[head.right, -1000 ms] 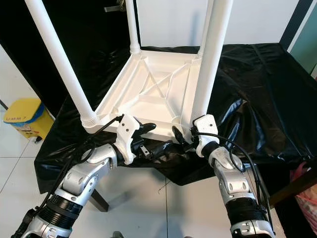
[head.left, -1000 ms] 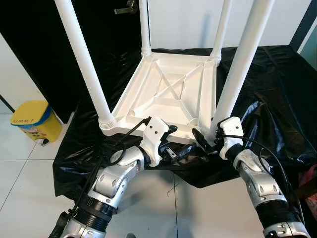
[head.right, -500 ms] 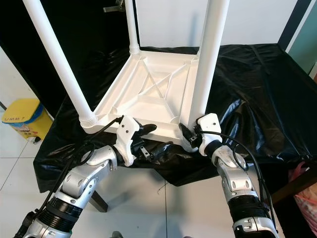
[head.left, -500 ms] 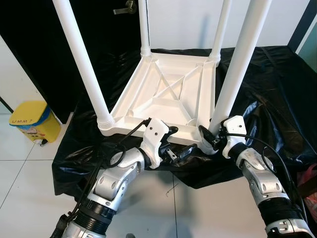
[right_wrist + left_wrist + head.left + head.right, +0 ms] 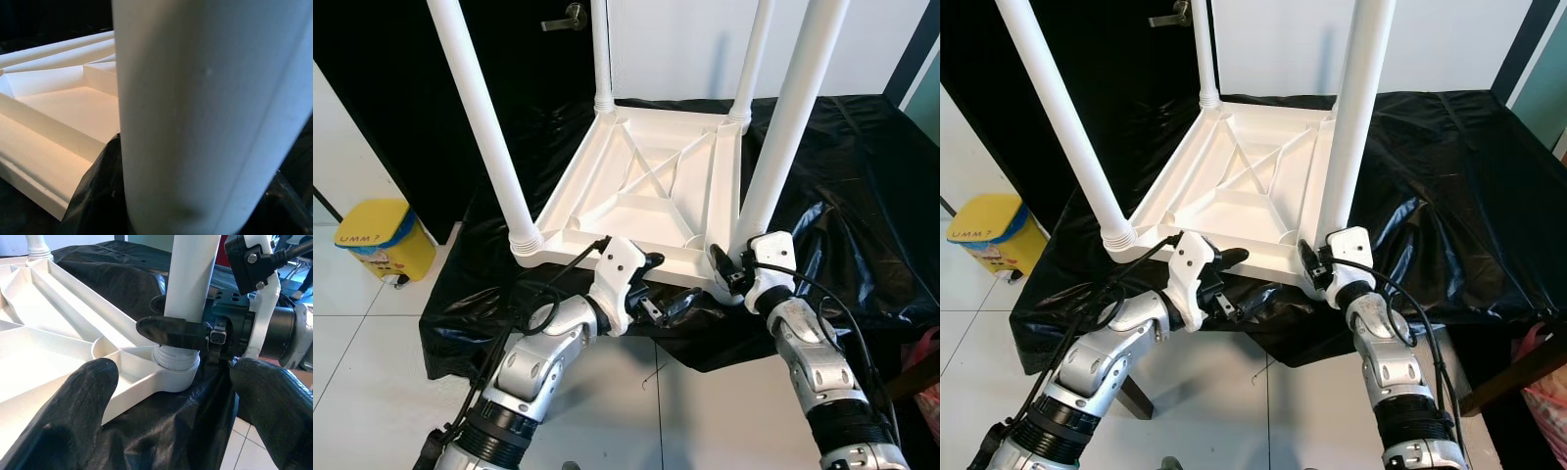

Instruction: Building children table

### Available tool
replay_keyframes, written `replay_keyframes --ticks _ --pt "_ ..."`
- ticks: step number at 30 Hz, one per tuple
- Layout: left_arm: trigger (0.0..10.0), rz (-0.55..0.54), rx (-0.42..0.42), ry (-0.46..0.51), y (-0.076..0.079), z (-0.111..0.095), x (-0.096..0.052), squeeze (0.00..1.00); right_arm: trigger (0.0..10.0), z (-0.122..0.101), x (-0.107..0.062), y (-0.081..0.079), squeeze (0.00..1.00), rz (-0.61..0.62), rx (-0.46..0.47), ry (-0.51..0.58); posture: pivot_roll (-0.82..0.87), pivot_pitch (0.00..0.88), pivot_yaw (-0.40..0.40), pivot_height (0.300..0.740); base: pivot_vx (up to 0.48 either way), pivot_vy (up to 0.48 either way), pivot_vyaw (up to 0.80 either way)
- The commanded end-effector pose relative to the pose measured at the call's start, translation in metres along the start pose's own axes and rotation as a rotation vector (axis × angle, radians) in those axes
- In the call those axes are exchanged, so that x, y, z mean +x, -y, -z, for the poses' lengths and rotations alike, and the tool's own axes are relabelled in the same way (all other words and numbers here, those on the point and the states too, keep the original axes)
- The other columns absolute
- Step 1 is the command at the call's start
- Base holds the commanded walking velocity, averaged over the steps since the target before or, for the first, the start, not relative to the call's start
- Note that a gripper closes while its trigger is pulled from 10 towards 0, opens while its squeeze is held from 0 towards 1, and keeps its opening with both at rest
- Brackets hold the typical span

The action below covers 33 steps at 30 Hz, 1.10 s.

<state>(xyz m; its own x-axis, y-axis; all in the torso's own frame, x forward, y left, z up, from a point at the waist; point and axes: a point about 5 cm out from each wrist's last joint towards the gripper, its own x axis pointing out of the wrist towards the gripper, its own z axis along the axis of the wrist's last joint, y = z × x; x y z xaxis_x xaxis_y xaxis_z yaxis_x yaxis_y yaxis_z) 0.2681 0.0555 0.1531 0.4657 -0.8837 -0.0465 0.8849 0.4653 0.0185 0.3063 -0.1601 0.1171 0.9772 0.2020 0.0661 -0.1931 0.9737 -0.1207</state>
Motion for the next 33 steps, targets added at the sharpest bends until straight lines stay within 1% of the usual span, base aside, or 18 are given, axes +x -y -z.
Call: replay_keyframes --ticks 1,2,4,5,6,7,8,9,11,15,22,23,27,33 --pt "10.0 0.021 -0.004 -0.017 0.003 0.002 -0.001 0.00 10.0 0.019 -0.007 0.000 0.00 0.075 -0.001 -0.096 -0.03 0.000 0.008 0.740 0.000 0.000 0.00" --pt "10.0 0.025 -0.003 -0.018 0.003 0.003 0.000 0.00 10.0 0.021 -0.009 -0.003 0.00 0.161 0.005 -0.108 -0.03 0.000 0.003 0.740 0.000 0.000 0.00" --pt "10.0 0.025 -0.003 -0.018 0.003 0.003 0.000 0.00 10.0 0.021 -0.009 -0.003 0.00 0.161 0.005 -0.108 -0.03 0.000 0.003 0.740 0.000 0.000 0.00" --pt "10.0 0.027 -0.003 -0.019 0.003 0.003 0.000 0.00 10.0 0.022 -0.010 -0.006 0.00 0.221 0.008 -0.116 -0.03 0.000 0.003 0.740 0.000 0.000 0.00" --pt "10.0 0.027 -0.003 -0.019 0.003 0.003 0.000 0.00 10.0 0.022 -0.010 -0.006 0.00 0.221 0.008 -0.116 -0.03 0.000 0.003 0.740 0.000 0.000 0.00" --pt "10.0 0.027 -0.003 -0.017 0.002 0.002 0.001 0.00 10.0 0.022 -0.011 -0.014 0.00 0.263 0.033 -0.119 -0.03 0.000 -0.003 0.740 0.000 0.000 0.00" --pt "10.0 0.027 -0.003 -0.017 0.002 0.002 0.001 0.00 10.0 0.022 -0.011 -0.014 0.00 0.263 0.033 -0.119 -0.03 0.000 -0.003 0.740 0.000 0.000 0.00" --pt "10.0 0.026 -0.004 -0.015 0.002 0.002 0.001 0.00 10.0 0.021 -0.011 -0.021 0.00 0.270 0.048 -0.116 -0.03 0.000 -0.003 0.740 0.000 0.000 0.00" --pt "10.0 0.027 -0.004 -0.014 0.003 0.002 0.002 0.00 10.0 0.019 -0.011 -0.024 0.00 0.272 0.054 -0.112 -0.03 0.000 -0.004 0.740 0.000 0.000 0.00" --pt "10.0 0.030 -0.006 -0.014 0.004 0.002 0.002 0.00 10.0 0.018 -0.013 -0.020 0.00 0.292 0.040 -0.118 -0.03 0.000 -0.009 0.740 0.000 0.000 0.00" --pt "10.0 0.023 -0.009 -0.012 0.004 0.002 0.002 0.00 10.0 0.016 -0.014 -0.024 0.00 0.286 0.026 -0.119 -0.03 0.000 -0.016 0.740 0.000 0.000 0.00" --pt "10.0 0.023 -0.010 -0.011 0.004 0.003 0.003 0.00 10.0 0.015 -0.014 -0.025 1.00 0.281 0.023 -0.112 -0.03 0.000 -0.018 0.740 0.000 0.000 0.00" --pt "10.0 0.023 -0.013 -0.009 0.005 0.003 0.003 0.00 10.0 0.011 -0.014 -0.025 1.00 0.270 0.021 -0.091 -0.03 0.000 -0.019 0.740 0.000 0.000 0.00" --pt "10.0 0.021 -0.014 -0.006 0.005 0.003 0.003 0.00 10.0 0.009 -0.019 -0.020 1.00 0.241 0.009 -0.066 -0.02 0.000 -0.020 0.740 0.000 0.000 0.00"
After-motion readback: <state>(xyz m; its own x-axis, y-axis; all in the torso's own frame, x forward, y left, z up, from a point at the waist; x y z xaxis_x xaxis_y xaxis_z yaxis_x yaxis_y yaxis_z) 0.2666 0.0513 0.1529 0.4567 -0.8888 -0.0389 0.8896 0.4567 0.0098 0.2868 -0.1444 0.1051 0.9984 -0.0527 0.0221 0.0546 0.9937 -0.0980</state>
